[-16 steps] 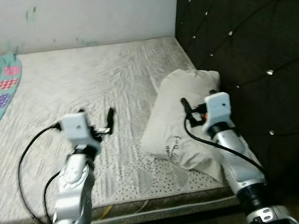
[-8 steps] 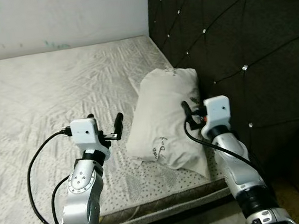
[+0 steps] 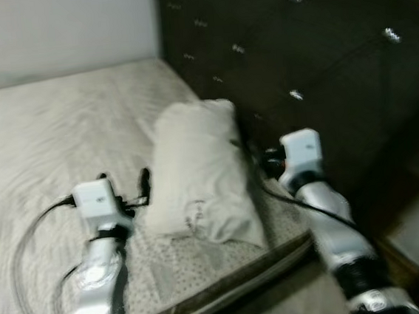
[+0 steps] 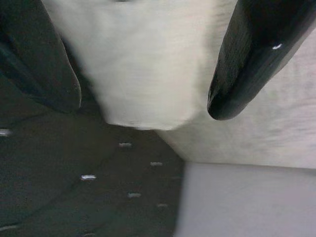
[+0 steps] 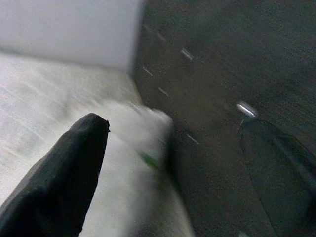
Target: Clean up the room
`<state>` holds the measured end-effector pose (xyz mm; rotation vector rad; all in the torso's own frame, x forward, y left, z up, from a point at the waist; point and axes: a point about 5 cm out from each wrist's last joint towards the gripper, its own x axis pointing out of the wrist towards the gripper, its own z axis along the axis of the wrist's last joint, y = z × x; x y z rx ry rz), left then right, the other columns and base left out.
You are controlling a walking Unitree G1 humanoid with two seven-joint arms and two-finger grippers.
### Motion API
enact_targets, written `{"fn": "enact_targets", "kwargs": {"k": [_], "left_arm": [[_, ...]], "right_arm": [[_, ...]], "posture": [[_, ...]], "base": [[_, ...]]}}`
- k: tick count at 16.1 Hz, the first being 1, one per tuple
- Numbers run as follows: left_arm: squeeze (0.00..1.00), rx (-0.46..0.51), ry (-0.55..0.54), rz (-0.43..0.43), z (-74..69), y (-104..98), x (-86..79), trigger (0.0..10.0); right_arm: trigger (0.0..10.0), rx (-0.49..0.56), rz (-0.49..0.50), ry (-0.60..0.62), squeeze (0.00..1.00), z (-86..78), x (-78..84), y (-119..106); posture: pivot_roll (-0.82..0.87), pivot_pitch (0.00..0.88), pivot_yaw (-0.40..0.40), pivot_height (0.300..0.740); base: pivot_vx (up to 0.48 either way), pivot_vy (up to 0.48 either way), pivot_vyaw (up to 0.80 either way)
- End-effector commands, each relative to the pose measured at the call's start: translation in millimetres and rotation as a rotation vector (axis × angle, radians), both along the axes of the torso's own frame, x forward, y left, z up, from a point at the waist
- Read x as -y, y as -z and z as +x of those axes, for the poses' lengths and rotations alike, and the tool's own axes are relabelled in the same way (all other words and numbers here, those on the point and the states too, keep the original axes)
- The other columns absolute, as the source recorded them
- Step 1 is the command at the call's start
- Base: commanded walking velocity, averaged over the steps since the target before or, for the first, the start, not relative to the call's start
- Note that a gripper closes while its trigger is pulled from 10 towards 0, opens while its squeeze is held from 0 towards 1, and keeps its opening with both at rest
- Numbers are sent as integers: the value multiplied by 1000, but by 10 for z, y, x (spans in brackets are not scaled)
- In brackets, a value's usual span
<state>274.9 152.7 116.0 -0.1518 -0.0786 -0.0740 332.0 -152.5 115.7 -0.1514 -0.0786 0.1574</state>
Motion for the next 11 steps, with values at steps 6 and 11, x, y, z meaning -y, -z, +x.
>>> {"fn": "enact_targets", "kwargs": {"k": [6, 11], "left_arm": [[0, -19, -36, 55, -9, 22, -63, 10000], [0, -69, -191, 101, -159, 126, -369, 10000]], "right_arm": [[10000, 11, 27, -8, 0, -94, -27, -6], [10000, -5, 30, -39, 0, -143, -124, 35]], "posture": [[-17, 20, -10, 740], [-1, 26, -17, 740]], "base": [[0, 0, 0], [0, 0, 0]]}}
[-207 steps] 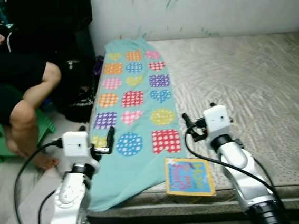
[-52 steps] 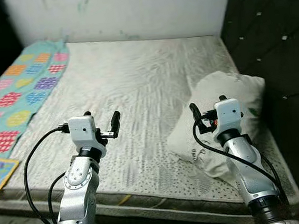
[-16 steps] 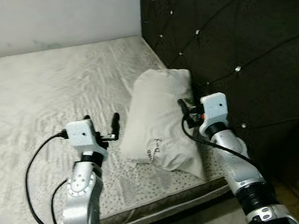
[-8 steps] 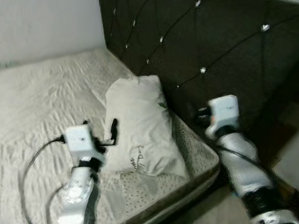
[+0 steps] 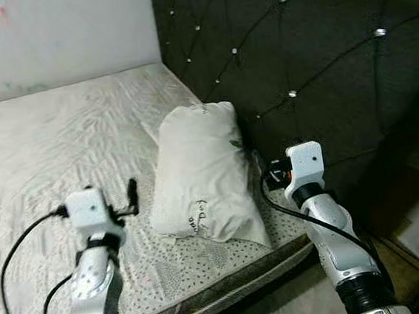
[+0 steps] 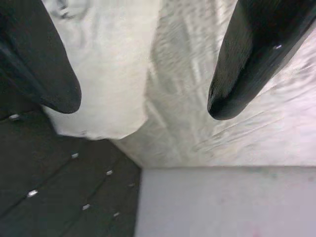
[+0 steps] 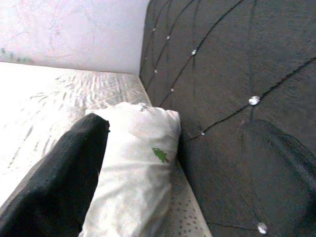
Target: Clean up the room
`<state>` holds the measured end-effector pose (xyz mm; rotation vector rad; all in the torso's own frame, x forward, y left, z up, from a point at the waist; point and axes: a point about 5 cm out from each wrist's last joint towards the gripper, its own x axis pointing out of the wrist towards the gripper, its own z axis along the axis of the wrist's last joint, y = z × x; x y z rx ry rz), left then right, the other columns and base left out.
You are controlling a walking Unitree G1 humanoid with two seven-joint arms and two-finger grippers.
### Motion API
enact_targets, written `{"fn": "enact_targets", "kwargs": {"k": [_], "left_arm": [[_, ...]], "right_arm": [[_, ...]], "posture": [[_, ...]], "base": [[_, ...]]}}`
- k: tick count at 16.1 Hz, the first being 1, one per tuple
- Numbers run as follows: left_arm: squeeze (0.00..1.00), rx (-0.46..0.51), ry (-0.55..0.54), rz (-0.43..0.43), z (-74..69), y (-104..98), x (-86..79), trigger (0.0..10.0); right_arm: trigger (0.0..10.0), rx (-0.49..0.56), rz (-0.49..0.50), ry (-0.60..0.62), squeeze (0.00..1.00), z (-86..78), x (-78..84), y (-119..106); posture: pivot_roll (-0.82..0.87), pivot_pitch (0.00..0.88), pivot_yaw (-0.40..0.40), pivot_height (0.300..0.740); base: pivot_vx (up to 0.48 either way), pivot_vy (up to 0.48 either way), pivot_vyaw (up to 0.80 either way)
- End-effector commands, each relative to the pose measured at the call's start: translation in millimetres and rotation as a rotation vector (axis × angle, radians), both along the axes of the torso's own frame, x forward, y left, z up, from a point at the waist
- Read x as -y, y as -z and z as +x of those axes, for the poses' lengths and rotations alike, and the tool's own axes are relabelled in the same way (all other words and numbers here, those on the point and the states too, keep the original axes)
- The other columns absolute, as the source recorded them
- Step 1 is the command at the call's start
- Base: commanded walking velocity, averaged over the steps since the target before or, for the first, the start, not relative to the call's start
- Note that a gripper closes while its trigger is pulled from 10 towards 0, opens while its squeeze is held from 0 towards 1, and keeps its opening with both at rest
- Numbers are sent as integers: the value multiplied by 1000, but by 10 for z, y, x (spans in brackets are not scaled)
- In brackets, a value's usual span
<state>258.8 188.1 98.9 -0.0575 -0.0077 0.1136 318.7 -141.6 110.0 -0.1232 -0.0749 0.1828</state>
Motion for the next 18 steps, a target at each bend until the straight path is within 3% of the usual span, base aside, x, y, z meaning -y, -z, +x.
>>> {"fn": "enact_targets", "kwargs": {"k": [1, 7, 14, 18], "left_arm": [[0, -3, -17, 22, -43, -14, -51, 10000], [0, -5, -32, 43, -1, -44, -107, 10000], [0, -3, -36, 42, -8, -48, -64, 10000], [0, 7, -58, 41, 8, -102, -63, 10000]], "right_arm": [[10000, -2, 3, -14, 0, -20, -11, -11], [10000, -13, 1, -49, 0, -38, -37, -22], [10000, -14, -16, -64, 0, -81, -19, -16], [10000, -11, -27, -84, 0, -31, -14, -69]], "posture": [[1, 28, -17, 740], [1, 65, -19, 740], [-11, 80, -20, 660], [-8, 109, -30, 660]], "base": [[0, 0, 0], [0, 0, 0], [0, 0, 0], [0, 0, 0]]}}
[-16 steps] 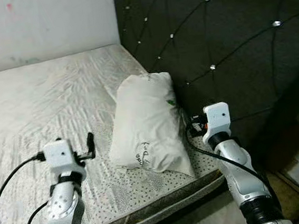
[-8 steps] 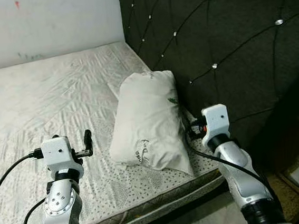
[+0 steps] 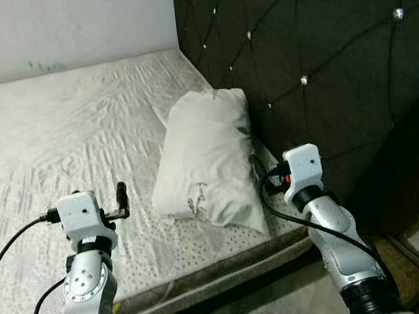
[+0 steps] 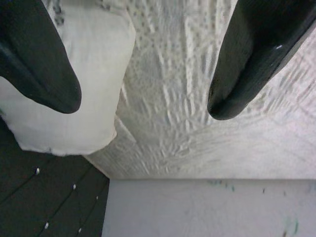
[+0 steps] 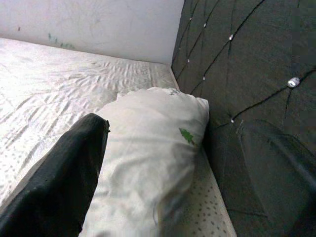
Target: Clean up the room
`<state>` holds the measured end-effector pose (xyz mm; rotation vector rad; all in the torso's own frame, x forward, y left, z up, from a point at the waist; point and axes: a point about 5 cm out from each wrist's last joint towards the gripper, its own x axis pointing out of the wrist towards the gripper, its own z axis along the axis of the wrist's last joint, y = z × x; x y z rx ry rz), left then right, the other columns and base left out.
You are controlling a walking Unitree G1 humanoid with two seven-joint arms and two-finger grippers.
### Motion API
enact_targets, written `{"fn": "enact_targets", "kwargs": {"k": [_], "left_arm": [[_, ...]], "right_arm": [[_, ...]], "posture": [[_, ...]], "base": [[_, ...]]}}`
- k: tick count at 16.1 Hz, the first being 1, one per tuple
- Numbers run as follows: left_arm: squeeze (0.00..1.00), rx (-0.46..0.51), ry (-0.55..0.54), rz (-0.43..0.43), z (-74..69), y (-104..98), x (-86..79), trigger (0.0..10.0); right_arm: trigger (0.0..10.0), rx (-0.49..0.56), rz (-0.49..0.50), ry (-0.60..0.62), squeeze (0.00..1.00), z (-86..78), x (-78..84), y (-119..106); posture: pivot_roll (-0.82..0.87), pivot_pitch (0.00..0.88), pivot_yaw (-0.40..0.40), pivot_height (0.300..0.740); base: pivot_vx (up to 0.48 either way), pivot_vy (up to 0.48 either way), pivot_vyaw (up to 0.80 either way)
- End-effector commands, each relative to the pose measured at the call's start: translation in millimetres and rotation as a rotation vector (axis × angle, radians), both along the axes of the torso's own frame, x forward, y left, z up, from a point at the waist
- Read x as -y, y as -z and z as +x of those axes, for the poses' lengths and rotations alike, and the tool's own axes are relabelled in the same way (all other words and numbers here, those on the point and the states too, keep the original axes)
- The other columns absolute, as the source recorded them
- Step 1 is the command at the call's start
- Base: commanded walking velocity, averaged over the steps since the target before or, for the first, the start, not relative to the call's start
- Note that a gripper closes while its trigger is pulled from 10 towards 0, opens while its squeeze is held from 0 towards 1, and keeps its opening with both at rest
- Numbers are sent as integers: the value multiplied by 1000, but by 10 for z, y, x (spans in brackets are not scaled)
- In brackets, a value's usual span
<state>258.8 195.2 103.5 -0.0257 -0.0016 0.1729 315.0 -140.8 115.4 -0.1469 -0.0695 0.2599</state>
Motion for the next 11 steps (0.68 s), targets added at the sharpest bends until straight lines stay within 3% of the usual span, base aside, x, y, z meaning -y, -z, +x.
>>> {"fn": "enact_targets", "kwargs": {"k": [1, 5, 11], "left_arm": [[0, 16, 2, 9, -8, -62, 10, 10000], [0, 1, -17, -14, -177, -54, 29, 10000], [0, 2, -44, -28, -339, -130, 43, 10000]], "right_arm": [[10000, -5, -5, -14, 0, 2, 1, -23], [10000, -55, -38, -44, 0, -147, 70, 55], [10000, -105, -64, -114, 0, -233, 57, 58]], "posture": [[-10, 133, -34, 660], [-5, 199, -75, 660], [-6, 289, -128, 660]], "base": [[0, 0, 0], [0, 0, 0], [0, 0, 0]]}}
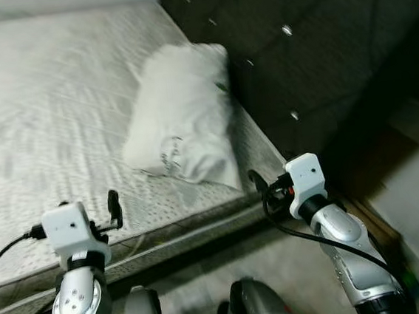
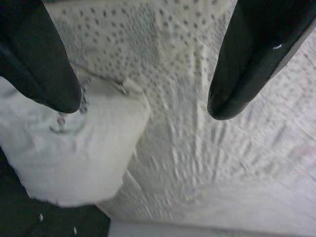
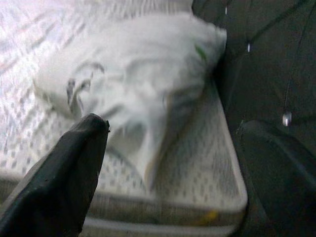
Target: Clean up the room
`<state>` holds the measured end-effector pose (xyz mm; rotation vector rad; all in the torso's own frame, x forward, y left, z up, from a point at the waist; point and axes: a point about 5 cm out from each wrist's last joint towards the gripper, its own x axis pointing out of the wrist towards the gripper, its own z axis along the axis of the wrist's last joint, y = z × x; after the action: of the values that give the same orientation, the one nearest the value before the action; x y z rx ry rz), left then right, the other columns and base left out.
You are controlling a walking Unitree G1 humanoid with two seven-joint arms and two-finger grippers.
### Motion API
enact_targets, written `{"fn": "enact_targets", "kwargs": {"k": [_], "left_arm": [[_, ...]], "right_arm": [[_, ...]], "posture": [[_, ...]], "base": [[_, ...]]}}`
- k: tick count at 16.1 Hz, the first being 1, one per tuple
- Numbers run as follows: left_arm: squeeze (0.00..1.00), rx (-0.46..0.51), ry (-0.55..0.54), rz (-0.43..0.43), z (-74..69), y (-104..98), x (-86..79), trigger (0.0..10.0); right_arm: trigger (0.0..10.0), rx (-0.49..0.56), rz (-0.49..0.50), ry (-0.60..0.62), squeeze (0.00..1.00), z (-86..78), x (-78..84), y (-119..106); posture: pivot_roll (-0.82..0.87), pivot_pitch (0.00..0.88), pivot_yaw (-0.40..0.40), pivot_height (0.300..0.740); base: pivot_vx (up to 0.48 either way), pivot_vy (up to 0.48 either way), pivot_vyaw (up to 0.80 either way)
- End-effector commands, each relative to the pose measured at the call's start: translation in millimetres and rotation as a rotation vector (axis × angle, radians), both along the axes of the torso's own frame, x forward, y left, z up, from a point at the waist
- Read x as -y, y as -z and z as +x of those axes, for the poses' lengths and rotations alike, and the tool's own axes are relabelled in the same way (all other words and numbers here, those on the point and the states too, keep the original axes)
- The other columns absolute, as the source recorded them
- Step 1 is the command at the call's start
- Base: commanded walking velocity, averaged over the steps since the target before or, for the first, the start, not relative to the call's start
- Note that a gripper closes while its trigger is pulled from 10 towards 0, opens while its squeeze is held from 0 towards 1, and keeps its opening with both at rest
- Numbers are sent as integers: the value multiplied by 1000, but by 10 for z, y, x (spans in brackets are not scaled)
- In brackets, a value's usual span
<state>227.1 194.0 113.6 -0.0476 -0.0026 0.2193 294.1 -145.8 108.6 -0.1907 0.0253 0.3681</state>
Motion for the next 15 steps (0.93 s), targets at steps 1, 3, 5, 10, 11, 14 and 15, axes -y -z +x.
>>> {"fn": "enact_targets", "kwargs": {"k": [1, 3, 5, 10, 11, 14, 15], "left_arm": [[0, -3, 3, -8, -34, -35, 37, 10000], [0, -18, 6, -13, -84, -46, 63, 10000], [0, -36, 9, -15, -127, -37, 70, 10000], [0, -52, 17, -26, -129, -57, 91, 10000], [0, -53, 19, -27, -128, -57, 94, 10000], [0, -58, 22, -31, -129, -51, 100, 10000], [0, -59, 21, -32, -129, -53, 101, 10000]], "right_arm": [[10000, -16, -3, -19, 0, -32, 1, -14], [10000, -50, -7, -51, 0, -80, -38, -1], [10000, -78, -9, -71, 0, -129, -64, 25], [10000, -102, 0, -73, 0, -183, -79, 26], [10000, -105, 0, -70, 0, -188, -74, 26], [10000, -109, 1, -66, 0, -199, -60, 28], [10000, -111, 1, -67, 0, -200, -62, 28]], "posture": [[-6, 293, -129, 660], [-7, 324, -133, 660], [-3, 337, -133, 660], [-3, 340, -120, 635], [-4, 339, -119, 625], [-6, 335, -118, 585], [-6, 335, -118, 575]], "base": [[0, 0, 0], [0, 0, 0], [0, 0, 0], [0, 0, 0], [0, 0, 0], [0, 0, 0], [0, 0, 0]]}}
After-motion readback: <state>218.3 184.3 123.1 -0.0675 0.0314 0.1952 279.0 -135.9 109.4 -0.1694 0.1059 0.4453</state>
